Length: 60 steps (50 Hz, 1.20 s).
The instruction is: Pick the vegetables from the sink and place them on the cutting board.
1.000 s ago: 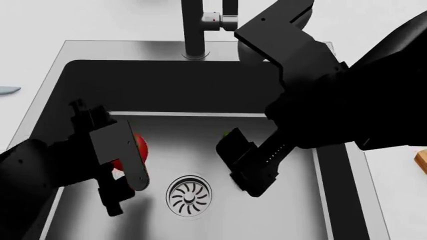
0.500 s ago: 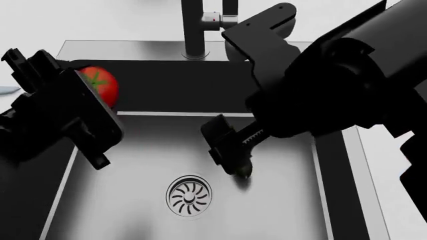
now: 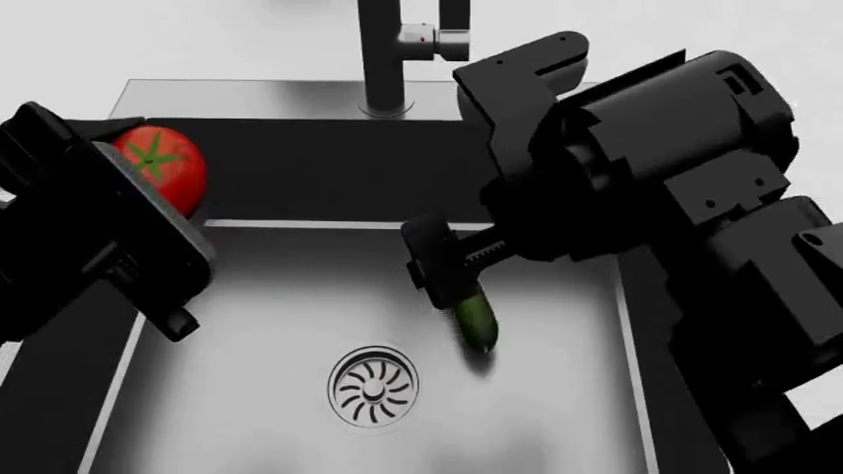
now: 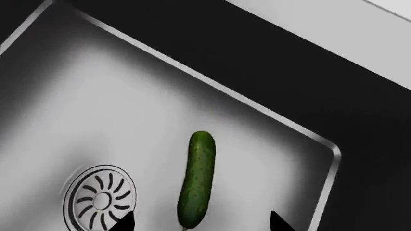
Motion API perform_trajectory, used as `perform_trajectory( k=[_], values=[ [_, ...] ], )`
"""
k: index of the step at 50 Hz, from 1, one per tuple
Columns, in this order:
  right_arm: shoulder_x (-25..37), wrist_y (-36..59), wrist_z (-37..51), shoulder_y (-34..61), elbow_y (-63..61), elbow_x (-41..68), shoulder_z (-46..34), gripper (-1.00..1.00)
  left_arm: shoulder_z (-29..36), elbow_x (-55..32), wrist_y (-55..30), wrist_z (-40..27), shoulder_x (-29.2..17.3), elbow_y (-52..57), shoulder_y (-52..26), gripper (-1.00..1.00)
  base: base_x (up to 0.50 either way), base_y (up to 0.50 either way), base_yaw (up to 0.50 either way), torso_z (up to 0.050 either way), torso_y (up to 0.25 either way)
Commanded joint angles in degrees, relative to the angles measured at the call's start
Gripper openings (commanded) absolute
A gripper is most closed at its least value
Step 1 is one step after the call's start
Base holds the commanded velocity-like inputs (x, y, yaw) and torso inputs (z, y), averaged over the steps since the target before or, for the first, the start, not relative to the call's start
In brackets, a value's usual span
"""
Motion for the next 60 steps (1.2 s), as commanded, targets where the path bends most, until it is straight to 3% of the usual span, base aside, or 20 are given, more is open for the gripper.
perform_trajectory(
  k=[1, 16, 41, 60],
  values=[
    [-7.8, -6.7, -5.2, -1.1, 12.6, -7.1, -1.7, 1.0, -3.4, -1.0, -0.5, -1.1, 1.7, 1.3, 0.2, -1.0, 0.0, 0.0, 0.0, 0.0, 0.0],
    [-14.5, -16.6, -8.4, -5.1, 27.5, -10.1, -2.0, 1.0, -3.6, -1.5, -1.0, -1.2, 1.1, 2.6, 1.8, -1.0, 0.0, 0.0, 0.0, 0.0, 0.0],
    [-14.2, -20.8, -6.9, -13.1, 27.7, -15.0, 6.7, 1.0, -3.3, -1.8, -0.5, -1.5, 0.9, 2.8, 3.1, -1.0, 0.0, 0.0, 0.0, 0.0, 0.0],
    [-12.7, -21.5, -5.9, -17.3, 25.7, -16.4, 8.4, 1.0, -2.8, -2.0, -0.9, -1.2, 0.9, 3.4, 3.0, -1.0, 0.0, 0.0, 0.0, -0.002, -0.001]
  ],
)
